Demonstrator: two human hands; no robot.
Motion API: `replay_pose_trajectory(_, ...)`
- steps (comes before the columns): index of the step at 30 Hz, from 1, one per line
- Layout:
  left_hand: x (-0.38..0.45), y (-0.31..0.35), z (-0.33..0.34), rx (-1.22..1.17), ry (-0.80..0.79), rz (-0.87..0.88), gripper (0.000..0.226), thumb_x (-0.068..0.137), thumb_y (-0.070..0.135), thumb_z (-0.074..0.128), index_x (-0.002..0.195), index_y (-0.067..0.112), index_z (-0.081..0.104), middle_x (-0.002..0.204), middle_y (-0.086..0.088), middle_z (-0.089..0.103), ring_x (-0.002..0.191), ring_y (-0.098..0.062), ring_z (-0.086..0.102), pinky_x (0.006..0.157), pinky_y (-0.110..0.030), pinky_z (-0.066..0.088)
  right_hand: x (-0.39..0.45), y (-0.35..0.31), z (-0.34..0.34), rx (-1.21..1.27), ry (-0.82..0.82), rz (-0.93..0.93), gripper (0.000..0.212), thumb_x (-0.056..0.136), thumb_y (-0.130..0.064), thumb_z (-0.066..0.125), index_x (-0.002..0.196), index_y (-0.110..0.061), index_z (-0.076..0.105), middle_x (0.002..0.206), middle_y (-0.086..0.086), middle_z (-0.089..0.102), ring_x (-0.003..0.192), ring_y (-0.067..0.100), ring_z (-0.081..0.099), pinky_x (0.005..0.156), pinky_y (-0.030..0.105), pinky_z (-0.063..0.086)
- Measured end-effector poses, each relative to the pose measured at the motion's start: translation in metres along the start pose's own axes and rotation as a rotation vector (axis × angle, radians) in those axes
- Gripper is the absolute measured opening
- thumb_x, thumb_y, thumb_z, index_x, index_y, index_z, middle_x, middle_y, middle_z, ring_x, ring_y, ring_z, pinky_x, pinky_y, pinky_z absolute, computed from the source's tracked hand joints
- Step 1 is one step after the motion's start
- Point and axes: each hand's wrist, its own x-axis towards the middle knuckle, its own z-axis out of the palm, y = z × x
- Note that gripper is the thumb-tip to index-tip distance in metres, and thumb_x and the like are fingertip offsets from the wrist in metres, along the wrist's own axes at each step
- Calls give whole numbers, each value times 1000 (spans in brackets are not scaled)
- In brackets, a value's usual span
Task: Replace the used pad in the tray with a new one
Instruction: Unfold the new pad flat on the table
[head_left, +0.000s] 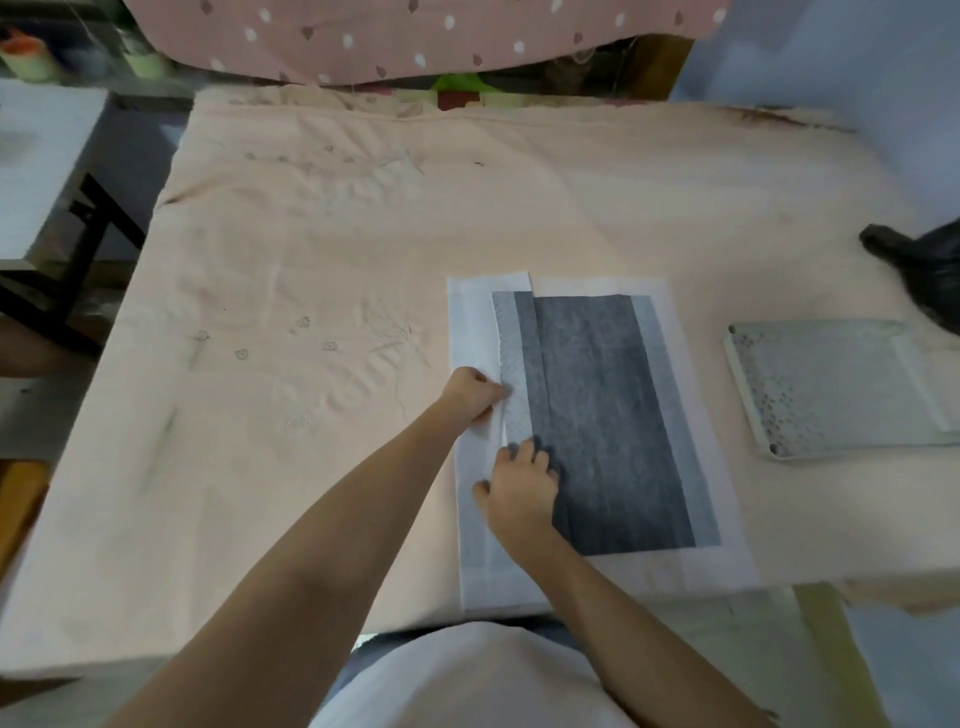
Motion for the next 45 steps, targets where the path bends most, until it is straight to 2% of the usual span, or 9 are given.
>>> replay_pose_trajectory(6,6,8,3,-49,39,-24,29,85,13,66,67,11,43,67,-6,51,58,-18,50,53,-27,44,-4,14,6,64,-15,-28,43,92,-35,45,122,-6,50,115,11,55,103,23,53,86,34,44)
replay_pose_trajectory(12,16,18,1,-7,150,-60,19,86,13,60,76,11,44,89,-12,55,79,-29,57,79,-39,54,-20,27,15,180,-13,-130,21,94,-29,44,104,-14,53,99,3,61,90,17,58,74,28,40)
replay_pose_trajectory(21,25,33,0,8,205,-46,26,85,10,58,68,13,39,70,-3,45,68,-26,53,71,-38,51,-22,35,8,247,-28,-241,15,93,-29,45,86,-16,47,77,-1,52,73,12,55,71,24,47)
replay_pose_trajectory(27,24,32,-20,-78,255,-25,22,84,6,58,69,13,43,70,-2,44,69,-22,49,67,-36,50,-25,17,-8,244,17,-333,15,89,-27,48,84,-13,43,87,1,47,81,15,49,71,26,44)
replay_pose_trajectory(30,22,26,-39,-137,268,0,22,82,4,60,69,13,44,70,-4,48,70,-25,53,66,-37,49,-29,2,-15,232,25,-399,14,88,-26,48,91,-12,51,96,5,57,83,17,51,71,27,45)
replay_pose_trajectory(35,13,10,-79,-212,303,28,23,81,1,59,70,15,45,68,-4,50,60,-20,52,56,-29,44,-35,-32,-22,214,18,-490,13,86,-25,48,90,-13,51,98,5,59,75,16,43,63,26,35)
replay_pose_trajectory(37,9,0,-97,-232,316,38,22,82,1,58,72,16,45,69,-4,50,64,-20,51,53,-27,44,-36,-49,-23,230,4,-508,9,86,-24,48,85,-15,46,99,5,59,77,19,48,63,27,36)
replay_pose_trajectory(41,3,-25,-140,-238,337,50,20,84,0,56,75,16,46,67,-4,51,58,-17,50,49,-24,44,-44,-92,-22,261,-34,-516,17,87,-24,48,95,-11,56,102,6,61,87,23,59,72,33,49)
replay_pose_trajectory(45,1,-48,-180,-204,341,60,19,84,2,57,76,15,46,69,-3,48,60,-16,48,46,-24,41,-50,-134,-18,251,-51,-527,13,87,-23,47,90,-11,52,102,7,61,87,25,58,66,31,41)
